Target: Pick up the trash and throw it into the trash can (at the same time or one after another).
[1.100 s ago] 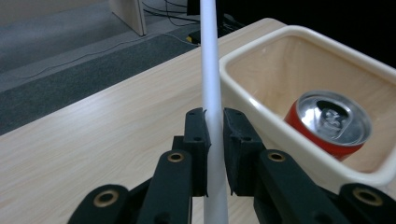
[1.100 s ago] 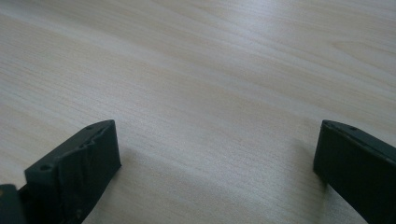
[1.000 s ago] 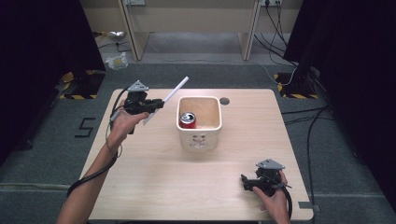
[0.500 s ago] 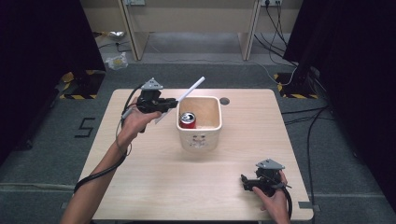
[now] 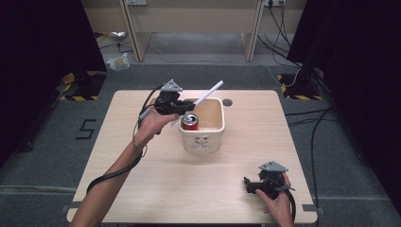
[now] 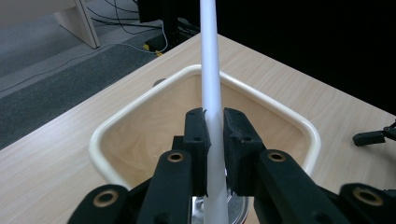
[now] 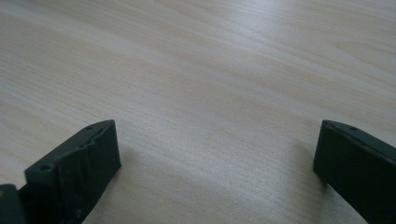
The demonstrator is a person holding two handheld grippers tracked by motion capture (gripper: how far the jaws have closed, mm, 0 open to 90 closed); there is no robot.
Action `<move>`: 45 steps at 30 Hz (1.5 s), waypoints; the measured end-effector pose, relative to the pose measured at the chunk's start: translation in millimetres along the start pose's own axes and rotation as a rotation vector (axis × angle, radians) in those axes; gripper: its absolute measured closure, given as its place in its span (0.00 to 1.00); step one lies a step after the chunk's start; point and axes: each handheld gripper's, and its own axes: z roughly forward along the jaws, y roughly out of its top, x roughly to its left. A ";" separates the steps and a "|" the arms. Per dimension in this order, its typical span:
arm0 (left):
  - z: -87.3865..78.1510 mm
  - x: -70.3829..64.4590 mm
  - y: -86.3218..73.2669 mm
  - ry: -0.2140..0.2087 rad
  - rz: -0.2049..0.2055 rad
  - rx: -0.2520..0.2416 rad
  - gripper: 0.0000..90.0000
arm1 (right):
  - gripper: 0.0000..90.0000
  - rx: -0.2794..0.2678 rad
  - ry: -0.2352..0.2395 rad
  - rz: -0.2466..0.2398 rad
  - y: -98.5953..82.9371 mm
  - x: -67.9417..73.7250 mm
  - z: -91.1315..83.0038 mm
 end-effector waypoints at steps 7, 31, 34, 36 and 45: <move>18.4 -8.4 5.5 -0.022 -0.012 0.005 0.89 | 0.01 0.001 0.001 -0.001 0.1 0.1 -0.1; 64.8 -26.8 19.3 -0.004 -0.037 0.030 0.88 | 0.01 0.005 0.004 -0.007 0.0 0.6 -0.6; 68.3 -26.7 18.2 -0.004 -0.042 0.035 0.88 | 0.01 0.005 0.004 -0.007 0.0 0.6 -0.6; 73.2 -28.2 17.8 -0.001 -0.042 0.045 0.88 | 0.01 0.005 0.004 -0.007 0.0 0.6 -0.6; 82.4 -32.0 14.7 0.017 -0.027 0.094 0.89 | 0.01 0.004 0.005 -0.009 0.0 0.8 -0.5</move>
